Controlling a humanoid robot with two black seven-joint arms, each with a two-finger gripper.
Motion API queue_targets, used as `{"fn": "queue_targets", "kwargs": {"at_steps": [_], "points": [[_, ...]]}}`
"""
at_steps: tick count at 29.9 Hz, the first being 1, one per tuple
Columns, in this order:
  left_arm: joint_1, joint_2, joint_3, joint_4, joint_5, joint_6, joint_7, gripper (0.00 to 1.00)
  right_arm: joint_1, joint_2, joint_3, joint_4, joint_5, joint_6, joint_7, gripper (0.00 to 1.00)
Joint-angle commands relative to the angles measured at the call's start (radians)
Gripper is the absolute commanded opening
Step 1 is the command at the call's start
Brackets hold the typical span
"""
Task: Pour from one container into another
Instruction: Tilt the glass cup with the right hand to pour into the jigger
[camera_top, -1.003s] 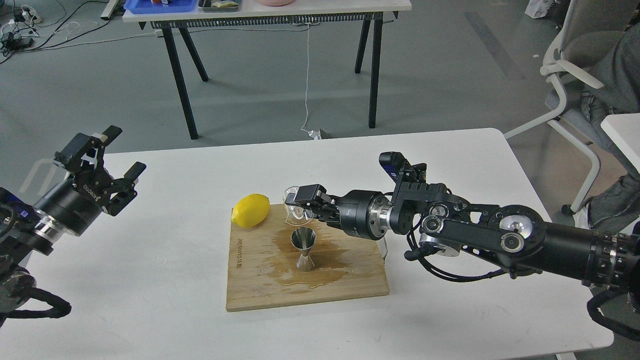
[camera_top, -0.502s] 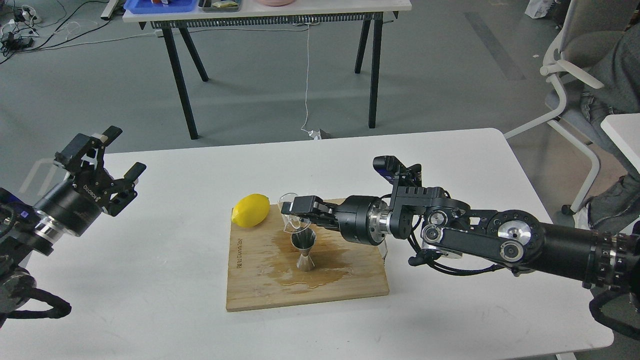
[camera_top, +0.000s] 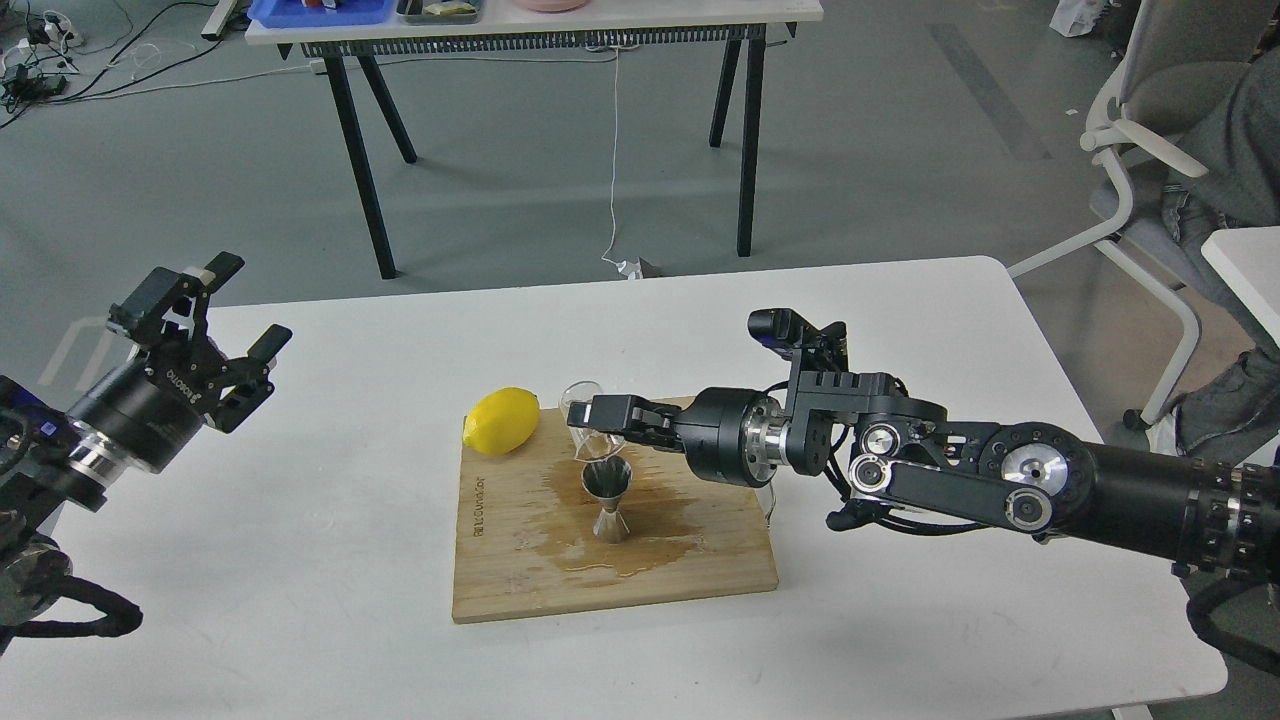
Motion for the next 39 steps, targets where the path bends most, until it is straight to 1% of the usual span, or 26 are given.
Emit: {"fn": "queue_targets", "kwargs": {"at_steps": [1, 16, 21, 39], "points": [[0.0, 0.0, 0.0, 0.001, 0.0, 0.0, 0.0, 0.99, -0.001, -0.001, -0.003, 0.0, -0.025, 0.0, 0.012, 0.38], [0.001, 0.001, 0.0, 0.003, 0.0, 0.0, 0.0, 0.99, -0.001, -0.012, -0.004, -0.002, -0.091, -0.005, 0.044, 0.38], [0.001, 0.001, 0.0, 0.003, 0.0, 0.0, 0.0, 0.99, -0.001, -0.015, -0.007, -0.002, -0.122, -0.008, 0.066, 0.38], [0.001, 0.001, 0.0, 0.003, -0.002, 0.0, 0.0, 0.99, -0.004, -0.013, -0.007, -0.003, -0.13, -0.015, 0.069, 0.38]]}}
